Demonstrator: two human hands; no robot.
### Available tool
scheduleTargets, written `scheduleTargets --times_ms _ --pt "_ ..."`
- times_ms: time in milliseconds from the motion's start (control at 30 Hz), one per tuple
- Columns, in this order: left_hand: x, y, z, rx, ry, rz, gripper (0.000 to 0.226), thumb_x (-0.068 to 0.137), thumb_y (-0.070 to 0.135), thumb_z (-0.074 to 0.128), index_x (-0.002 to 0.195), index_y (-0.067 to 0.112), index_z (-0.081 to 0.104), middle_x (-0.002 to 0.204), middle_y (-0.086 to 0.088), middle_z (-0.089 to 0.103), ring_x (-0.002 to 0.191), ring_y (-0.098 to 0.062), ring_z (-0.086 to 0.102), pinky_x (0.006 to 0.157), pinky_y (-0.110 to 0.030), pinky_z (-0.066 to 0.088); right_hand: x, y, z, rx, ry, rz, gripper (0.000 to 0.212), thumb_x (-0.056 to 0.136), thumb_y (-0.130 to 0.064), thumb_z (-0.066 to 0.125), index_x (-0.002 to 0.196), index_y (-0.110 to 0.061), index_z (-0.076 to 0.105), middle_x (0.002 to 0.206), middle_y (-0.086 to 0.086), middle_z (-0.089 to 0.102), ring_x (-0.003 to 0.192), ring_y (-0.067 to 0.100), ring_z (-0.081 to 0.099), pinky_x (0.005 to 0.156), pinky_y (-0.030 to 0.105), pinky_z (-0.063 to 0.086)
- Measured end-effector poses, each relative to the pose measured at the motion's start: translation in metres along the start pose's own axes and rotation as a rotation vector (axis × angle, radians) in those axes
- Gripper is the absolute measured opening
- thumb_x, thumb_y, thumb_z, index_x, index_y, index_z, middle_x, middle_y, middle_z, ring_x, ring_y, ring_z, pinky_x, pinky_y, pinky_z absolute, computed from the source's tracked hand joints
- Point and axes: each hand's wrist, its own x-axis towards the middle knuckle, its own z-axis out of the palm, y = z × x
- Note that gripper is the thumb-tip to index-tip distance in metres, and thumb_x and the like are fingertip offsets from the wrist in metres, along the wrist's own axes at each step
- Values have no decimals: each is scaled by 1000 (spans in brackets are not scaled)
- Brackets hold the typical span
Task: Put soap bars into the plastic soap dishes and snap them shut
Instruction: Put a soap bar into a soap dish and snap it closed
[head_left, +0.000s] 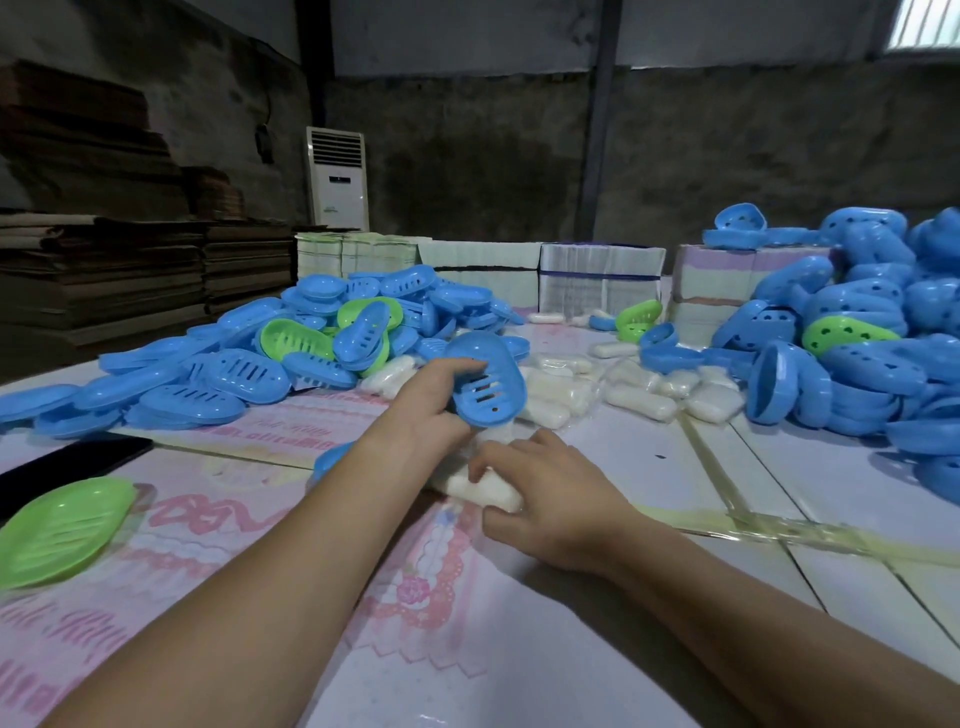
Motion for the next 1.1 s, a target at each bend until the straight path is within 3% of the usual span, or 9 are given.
scheduleTargets --times_ms 200,367,467,567,700,800,900,967,1100 --pt "-13 -3 4 -171 -102 -158 29 98 28 56 104 2 65 99 -25 67 94 -44 64 71 -63 50 -8 29 -18 27 29 310 51 70 -52 61 119 -41 51 100 -9 64 102 18 50 78 34 46" --pt "-16 -8 6 -160 -121 -159 66 97 60 49 119 0 67 93 -19 72 84 -33 67 62 -35 54 -16 51 -29 182 136 542 37 69 -47 67 105 -42 61 71 -11 67 77 9 60 66 27 47" --pt "-19 -12 10 -62 -96 -76 71 99 67 40 129 7 64 100 -18 70 79 -32 68 56 -31 58 -18 57 -32 444 288 623 33 73 -37 71 105 -38 66 62 -16 68 63 9 63 64 29 53" --pt "-24 -24 17 -10 -75 -62 63 100 63 42 132 12 61 114 -18 65 97 -34 63 69 -38 58 -17 51 -34 754 459 598 35 80 -34 74 112 -42 64 78 -7 71 65 13 67 61 28 52" --pt "-27 -41 23 -12 -99 -63 50 101 53 50 135 17 51 109 -14 57 101 -33 59 86 -46 53 -12 32 -37 990 582 495 40 87 -31 73 122 -42 58 83 -10 73 70 -7 64 70 26 45" --pt "-27 -47 24 22 -203 -57 44 104 47 49 145 31 44 121 -14 63 104 -34 69 101 -54 49 -15 22 -37 931 547 457 44 88 -31 73 127 -41 55 96 -3 73 74 -4 66 64 12 45" --pt "-27 -51 26 35 -275 -51 38 105 45 46 143 40 45 131 -14 65 118 -38 65 113 -55 38 -16 22 -36 768 497 422 39 87 -29 74 123 -36 62 93 -3 68 63 -5 62 54 5 42" --pt "-27 -51 28 21 -304 -68 39 105 47 44 144 42 44 136 -18 62 118 -40 65 112 -58 40 -16 24 -34 724 466 394 34 87 -30 73 120 -35 65 87 -4 67 61 -4 60 56 7 43" --pt "-26 -52 31 -1 -329 -107 53 104 51 44 153 34 38 135 -22 63 111 -38 70 89 -51 58 -14 29 -32 605 466 369 32 87 -35 71 118 -34 64 81 -9 62 76 1 58 69 13 46"
